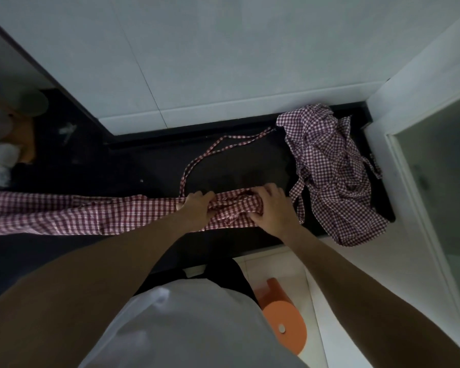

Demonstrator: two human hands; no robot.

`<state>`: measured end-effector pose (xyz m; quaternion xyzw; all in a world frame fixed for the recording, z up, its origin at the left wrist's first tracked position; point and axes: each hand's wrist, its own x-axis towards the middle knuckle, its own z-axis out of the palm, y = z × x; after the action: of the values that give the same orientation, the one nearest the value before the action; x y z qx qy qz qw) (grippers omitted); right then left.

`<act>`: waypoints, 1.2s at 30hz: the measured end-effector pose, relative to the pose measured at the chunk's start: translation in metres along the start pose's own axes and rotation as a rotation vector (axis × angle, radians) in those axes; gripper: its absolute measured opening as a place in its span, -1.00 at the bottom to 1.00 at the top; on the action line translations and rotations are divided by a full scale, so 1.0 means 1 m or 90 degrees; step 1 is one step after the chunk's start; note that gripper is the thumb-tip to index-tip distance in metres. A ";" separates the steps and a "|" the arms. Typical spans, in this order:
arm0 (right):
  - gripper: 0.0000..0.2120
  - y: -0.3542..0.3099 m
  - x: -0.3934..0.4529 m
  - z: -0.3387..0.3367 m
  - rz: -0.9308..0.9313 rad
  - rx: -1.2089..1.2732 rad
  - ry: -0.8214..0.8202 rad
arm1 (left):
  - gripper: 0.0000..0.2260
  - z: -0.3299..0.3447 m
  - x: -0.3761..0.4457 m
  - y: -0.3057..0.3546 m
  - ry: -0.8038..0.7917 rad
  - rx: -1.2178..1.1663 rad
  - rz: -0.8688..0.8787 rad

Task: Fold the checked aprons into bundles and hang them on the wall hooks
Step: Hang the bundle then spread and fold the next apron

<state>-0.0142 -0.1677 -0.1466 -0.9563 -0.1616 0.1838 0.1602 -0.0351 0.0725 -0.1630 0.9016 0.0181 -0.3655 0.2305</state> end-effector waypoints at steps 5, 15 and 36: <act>-0.32 0.012 0.007 -0.009 0.083 0.117 -0.103 | -0.58 0.003 -0.002 -0.005 0.022 -0.001 0.024; -0.38 0.000 0.010 -0.011 -0.025 0.091 -0.195 | -0.58 0.007 -0.017 0.001 0.074 0.146 0.083; -0.77 -0.088 0.022 -0.029 0.123 0.718 -0.111 | -0.72 -0.021 -0.019 0.012 0.104 0.151 0.026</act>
<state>-0.0051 -0.0883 -0.0955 -0.7148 0.0366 0.3337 0.6135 -0.0331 0.0734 -0.1328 0.9494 -0.0251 -0.2858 0.1278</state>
